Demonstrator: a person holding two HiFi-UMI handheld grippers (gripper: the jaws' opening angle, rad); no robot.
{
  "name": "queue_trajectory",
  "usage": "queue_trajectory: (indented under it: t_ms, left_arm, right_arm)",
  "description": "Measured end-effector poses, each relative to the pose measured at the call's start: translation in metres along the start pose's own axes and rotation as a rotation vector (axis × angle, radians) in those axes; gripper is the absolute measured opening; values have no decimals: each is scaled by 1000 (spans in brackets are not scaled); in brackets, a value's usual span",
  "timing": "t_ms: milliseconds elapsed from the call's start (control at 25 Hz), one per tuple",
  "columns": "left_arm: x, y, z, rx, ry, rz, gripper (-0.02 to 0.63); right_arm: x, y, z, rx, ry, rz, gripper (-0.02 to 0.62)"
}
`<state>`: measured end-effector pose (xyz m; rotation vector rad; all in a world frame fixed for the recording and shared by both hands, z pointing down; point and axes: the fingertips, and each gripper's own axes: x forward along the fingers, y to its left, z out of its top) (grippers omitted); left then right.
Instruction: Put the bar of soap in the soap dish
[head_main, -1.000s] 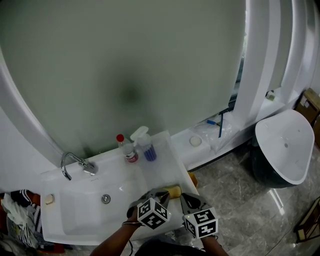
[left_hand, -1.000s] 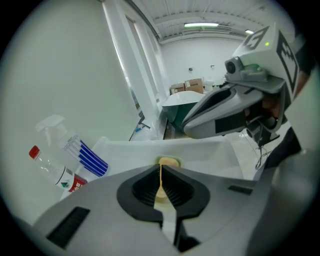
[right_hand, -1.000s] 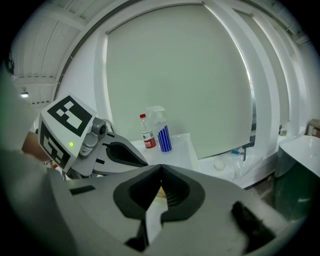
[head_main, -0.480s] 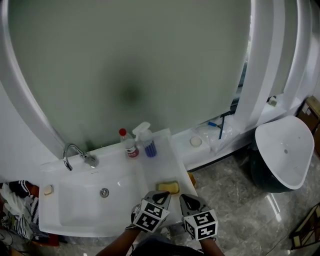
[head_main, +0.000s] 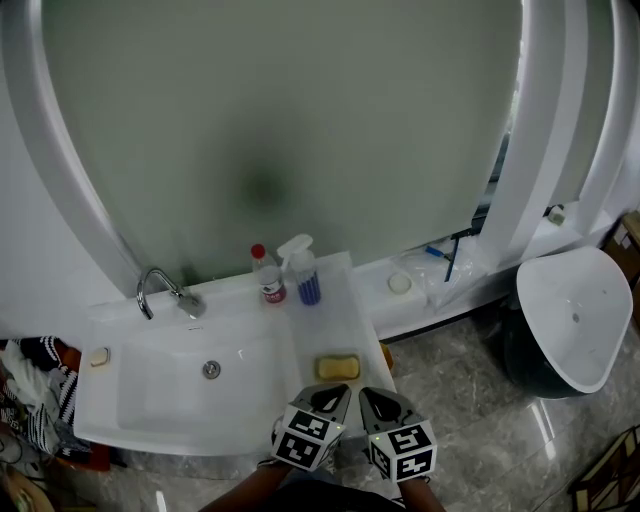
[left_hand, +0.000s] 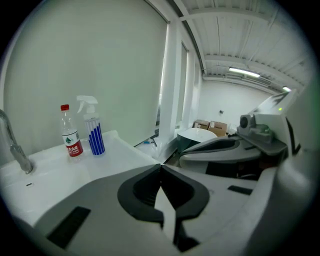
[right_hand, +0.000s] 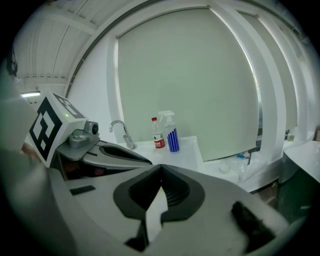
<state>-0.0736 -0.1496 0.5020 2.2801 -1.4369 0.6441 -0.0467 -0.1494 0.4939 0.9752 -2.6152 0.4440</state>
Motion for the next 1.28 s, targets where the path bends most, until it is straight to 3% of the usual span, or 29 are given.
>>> queue_trajectory:
  t_ms: [600,960,1280]
  left_arm:
    - [-23,-18,1,-94,-95,60,11]
    - [-35,-11,-13,-174,-99,114,11]
    - [-41,-12,-18,-182,-94,124,11]
  right_arm:
    - [-16,20,2,-48,-19,53,11]
    - [-21,32,-4,-53,-21,65,11]
    - [-22,39,-7,-52,-19,76,11]
